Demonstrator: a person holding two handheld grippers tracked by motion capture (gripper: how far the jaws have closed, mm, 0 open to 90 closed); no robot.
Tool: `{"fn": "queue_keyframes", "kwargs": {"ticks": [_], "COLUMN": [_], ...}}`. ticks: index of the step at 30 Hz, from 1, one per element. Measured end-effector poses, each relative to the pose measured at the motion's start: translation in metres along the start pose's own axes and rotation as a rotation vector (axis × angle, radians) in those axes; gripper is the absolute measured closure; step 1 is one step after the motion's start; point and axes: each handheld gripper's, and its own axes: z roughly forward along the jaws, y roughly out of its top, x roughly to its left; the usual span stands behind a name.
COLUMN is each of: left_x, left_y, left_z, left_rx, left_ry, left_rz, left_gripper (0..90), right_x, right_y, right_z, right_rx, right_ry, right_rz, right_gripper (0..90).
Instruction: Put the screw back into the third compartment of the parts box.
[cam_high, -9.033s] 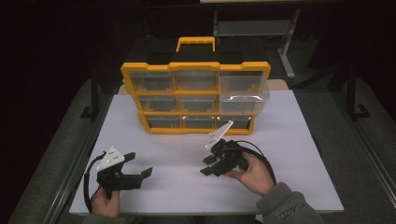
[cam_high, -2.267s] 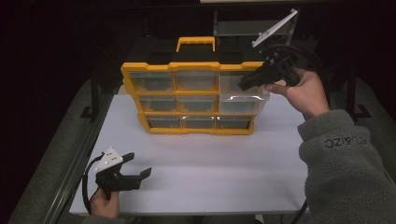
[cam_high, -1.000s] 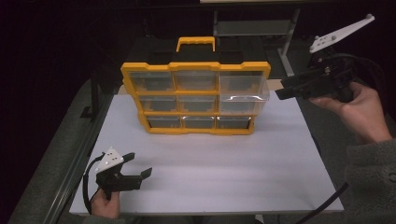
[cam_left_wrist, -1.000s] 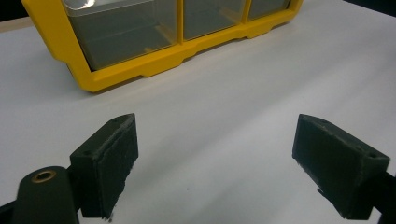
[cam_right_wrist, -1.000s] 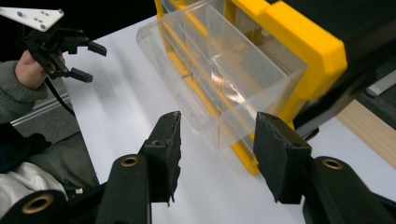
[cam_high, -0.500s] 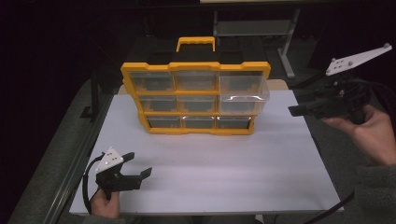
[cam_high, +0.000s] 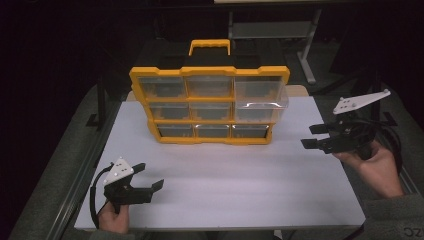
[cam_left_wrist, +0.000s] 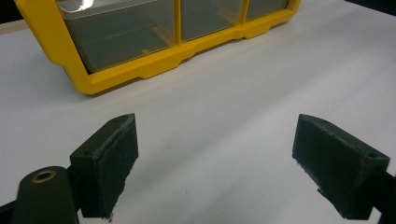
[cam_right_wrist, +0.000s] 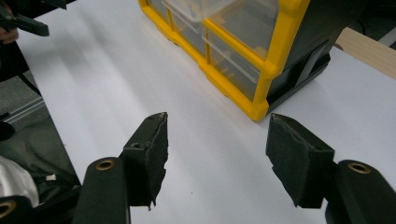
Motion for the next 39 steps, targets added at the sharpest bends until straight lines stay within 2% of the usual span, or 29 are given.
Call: {"fn": "queue_keyframes", "kwargs": {"ticks": [5,6,8,9,12,16,20,21,24,28,30,35,37,39], "left_x": [0.0,-0.001,0.0,0.0,0.0,0.0,0.0,0.0,0.0,0.0,0.0,0.0,0.0,0.001], "left_y": [0.0,0.0,0.0,0.0,0.0,0.0,0.0,0.0,0.0,-0.001,-0.001,0.0,-0.001,0.0], "left_z": [0.0,0.0,0.0,0.0,0.0,0.0,0.0,0.0,0.0,0.0,0.0,0.0,0.0,0.0], "left_rx": [-0.003,-0.004,-0.001,0.001,0.002,0.006,0.005,0.006,0.003,0.0,0.0,-0.001,-0.001,0.008], "left_ry": [0.002,0.002,0.003,0.003,0.003,0.003,0.001,0.001,0.002,0.004,0.003,0.003,0.003,0.004], "left_rz": [-0.008,-0.014,-0.002,-0.002,-0.009,-0.005,-0.008,-0.007,-0.009,-0.012,-0.012,-0.01,-0.01,0.001], "left_gripper": [13.7,13.7,13.7,13.7,13.7,13.7,13.7,13.7,13.7,13.7,13.7,13.7,13.7,13.7], "right_x": [0.001,0.0,0.0,0.0,0.0,0.0,0.004,0.005,0.007,0.009,0.01,0.013,0.015,0.015], "right_y": [-0.012,-0.015,-0.02,-0.023,-0.03,-0.038,-0.043,-0.045,-0.049,-0.054,-0.056,-0.059,-0.061,-0.063], "right_z": [0.015,0.018,0.025,0.029,0.038,0.05,0.059,0.062,0.071,0.082,0.086,0.094,0.096,0.099], "right_rx": [0.002,0.0,0.003,0.006,0.006,0.005,0.008,0.002,0.01,0.015,0.019,0.017,0.015,0.009], "right_ry": [-0.002,0.0,0.009,0.009,0.012,0.017,0.023,0.024,0.031,0.043,0.048,0.046,0.045,0.045], "right_rz": [0.02,0.008,0.023,0.016,0.036,0.031,0.046,0.033,0.035,0.053,0.04,0.034,0.049,0.041], "right_gripper": [34.4,34.3,33.0,33.0,32.9,31.7,31.5,31.4,31.4,30.8,30.3,29.5,28.3,27.2]}}
